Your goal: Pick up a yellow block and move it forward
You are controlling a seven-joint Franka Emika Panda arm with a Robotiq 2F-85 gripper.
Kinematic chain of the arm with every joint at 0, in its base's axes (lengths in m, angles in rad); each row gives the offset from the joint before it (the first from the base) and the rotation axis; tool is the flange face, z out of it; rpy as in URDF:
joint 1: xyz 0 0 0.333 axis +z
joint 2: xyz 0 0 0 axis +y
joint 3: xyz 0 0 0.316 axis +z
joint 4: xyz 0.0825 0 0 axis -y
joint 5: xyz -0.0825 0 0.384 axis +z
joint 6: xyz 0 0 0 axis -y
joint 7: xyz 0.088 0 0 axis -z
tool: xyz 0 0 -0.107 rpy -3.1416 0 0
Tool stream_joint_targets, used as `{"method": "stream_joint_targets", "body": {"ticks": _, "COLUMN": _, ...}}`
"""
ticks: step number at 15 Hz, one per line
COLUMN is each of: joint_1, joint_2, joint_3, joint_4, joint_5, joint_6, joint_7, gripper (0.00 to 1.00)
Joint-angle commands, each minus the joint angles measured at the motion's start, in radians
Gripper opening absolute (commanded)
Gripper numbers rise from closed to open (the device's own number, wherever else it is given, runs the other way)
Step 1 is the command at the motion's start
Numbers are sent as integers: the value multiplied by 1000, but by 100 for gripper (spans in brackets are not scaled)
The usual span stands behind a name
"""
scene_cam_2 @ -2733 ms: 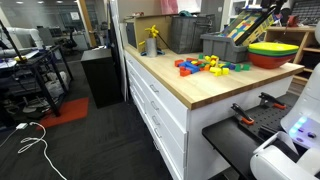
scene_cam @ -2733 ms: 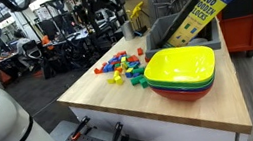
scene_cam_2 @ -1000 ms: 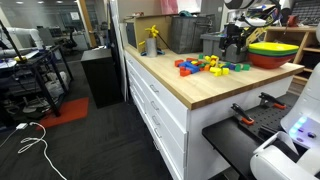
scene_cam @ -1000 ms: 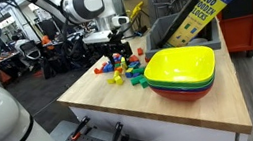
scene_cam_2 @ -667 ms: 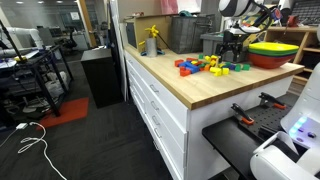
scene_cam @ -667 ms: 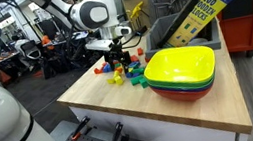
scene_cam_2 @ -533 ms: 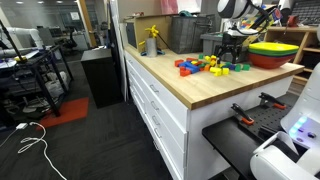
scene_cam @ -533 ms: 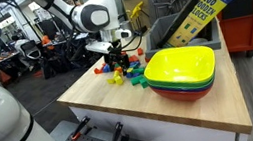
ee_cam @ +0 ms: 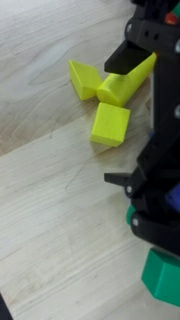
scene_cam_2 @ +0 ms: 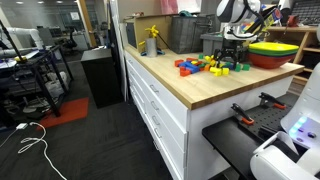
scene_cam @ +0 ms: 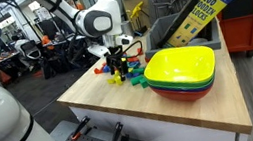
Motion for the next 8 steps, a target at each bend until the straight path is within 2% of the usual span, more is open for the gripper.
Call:
{"method": "stream_joint_targets", "body": {"ticks": 1, "joint_1": -17, "joint_2": 17, "joint_3": -11, "joint_4": -4, "joint_5": 22, "joint_6": -15, "joint_7": 45, "gripper": 100}}
{"method": "stream_joint_targets", "body": {"ticks": 8, "joint_1": -35, "joint_2": 13, "joint_3": -28, "joint_4": -9, "joint_5": 64, "joint_6": -17, "joint_7": 47, "gripper": 100}}
